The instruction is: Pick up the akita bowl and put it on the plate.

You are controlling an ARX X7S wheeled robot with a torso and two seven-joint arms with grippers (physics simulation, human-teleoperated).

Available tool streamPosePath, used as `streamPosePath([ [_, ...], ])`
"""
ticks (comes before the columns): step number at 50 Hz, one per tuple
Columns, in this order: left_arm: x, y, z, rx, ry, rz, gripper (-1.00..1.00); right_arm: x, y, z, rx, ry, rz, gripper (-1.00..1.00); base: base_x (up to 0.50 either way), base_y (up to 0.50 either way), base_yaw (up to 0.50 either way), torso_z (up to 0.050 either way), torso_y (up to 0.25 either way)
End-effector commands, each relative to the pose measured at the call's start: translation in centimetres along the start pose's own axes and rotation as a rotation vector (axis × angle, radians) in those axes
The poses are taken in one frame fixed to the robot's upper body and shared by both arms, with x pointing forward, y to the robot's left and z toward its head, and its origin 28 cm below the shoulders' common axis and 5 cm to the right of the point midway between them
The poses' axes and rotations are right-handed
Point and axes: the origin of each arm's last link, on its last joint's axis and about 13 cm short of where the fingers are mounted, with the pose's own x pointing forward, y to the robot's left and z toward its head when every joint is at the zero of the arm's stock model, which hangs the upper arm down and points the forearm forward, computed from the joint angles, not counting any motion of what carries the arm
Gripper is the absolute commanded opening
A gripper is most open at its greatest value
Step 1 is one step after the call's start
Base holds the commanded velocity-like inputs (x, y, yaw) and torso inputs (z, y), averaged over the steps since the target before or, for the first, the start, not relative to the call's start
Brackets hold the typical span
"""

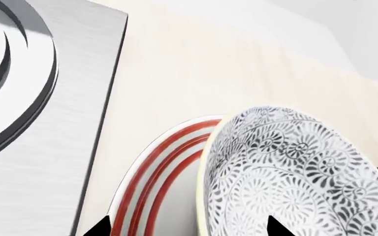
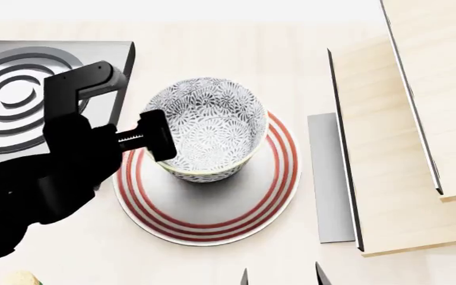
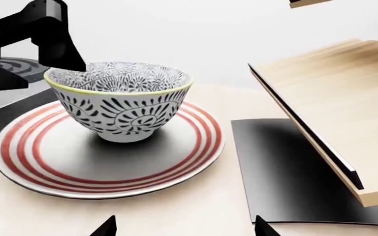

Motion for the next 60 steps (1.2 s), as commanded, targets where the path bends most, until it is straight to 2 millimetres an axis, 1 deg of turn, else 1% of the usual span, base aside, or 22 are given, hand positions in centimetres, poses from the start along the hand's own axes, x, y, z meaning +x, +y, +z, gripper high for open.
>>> streamPosePath([
  [1, -1.0, -0.1, 0.7, 0.024, -0.020, 0.014, 1.00, -0.1, 0.1, 0.0, -0.003, 0.001, 0.004, 1.00, 0.00, 0.00, 0.00, 0.000, 0.000],
  [2, -1.2, 0.0, 0.8, 0.037, -0.020, 0.036, 1.00, 0.0, 0.1, 0.0, -0.003, 0.002, 0.004, 1.00, 0.00, 0.00, 0.00, 0.000, 0.000],
  [16, -3.9, 0.0, 2.4, 0.128, -0.081, 0.069, 1.00, -0.1, 0.2, 0.3, -0.001, -0.007, 0.006, 1.00, 0.00, 0.00, 0.00, 0.000, 0.000],
  [20, -4.4, 0.2, 2.7, 0.132, -0.099, 0.073, 1.00, -0.1, 0.2, 0.4, 0.001, -0.012, 0.006, 1.00, 0.00, 0.00, 0.00, 0.000, 0.000],
  [26, -5.5, 0.6, 3.3, 0.148, -0.135, 0.082, 1.00, -0.2, 0.1, 0.7, 0.003, -0.021, 0.002, 1.00, 0.00, 0.00, 0.00, 0.000, 0.000],
  [36, -7.9, 1.3, 4.5, 0.167, -0.203, 0.109, 1.00, -0.3, -0.2, 1.9, 0.000, -0.049, -0.010, 1.00, 0.00, 0.00, 0.00, 0.000, 0.000],
  [40, -8.1, 1.5, 4.5, 0.176, -0.215, 0.117, 1.00, -0.3, -0.3, 2.1, 0.001, -0.055, -0.011, 1.00, 0.00, 0.00, 0.00, 0.000, 0.000],
  [49, -10.1, 2.1, 5.2, 0.174, -0.272, 0.128, 1.00, -0.2, -0.6, 3.8, -0.013, -0.101, -0.027, 1.00, 0.00, 0.00, 0.00, 0.000, 0.000],
  [59, -11.6, 3.0, 5.4, 0.185, -0.317, 0.159, 1.00, -0.4, -1.2, 6.3, -0.034, -0.174, -0.052, 1.00, 0.00, 0.00, 0.00, 0.000, 0.000],
  [60, -11.8, 3.1, 5.4, 0.184, -0.323, 0.161, 1.00, -0.5, -1.3, 6.8, -0.039, -0.190, -0.058, 1.00, 0.00, 0.00, 0.00, 0.000, 0.000],
])
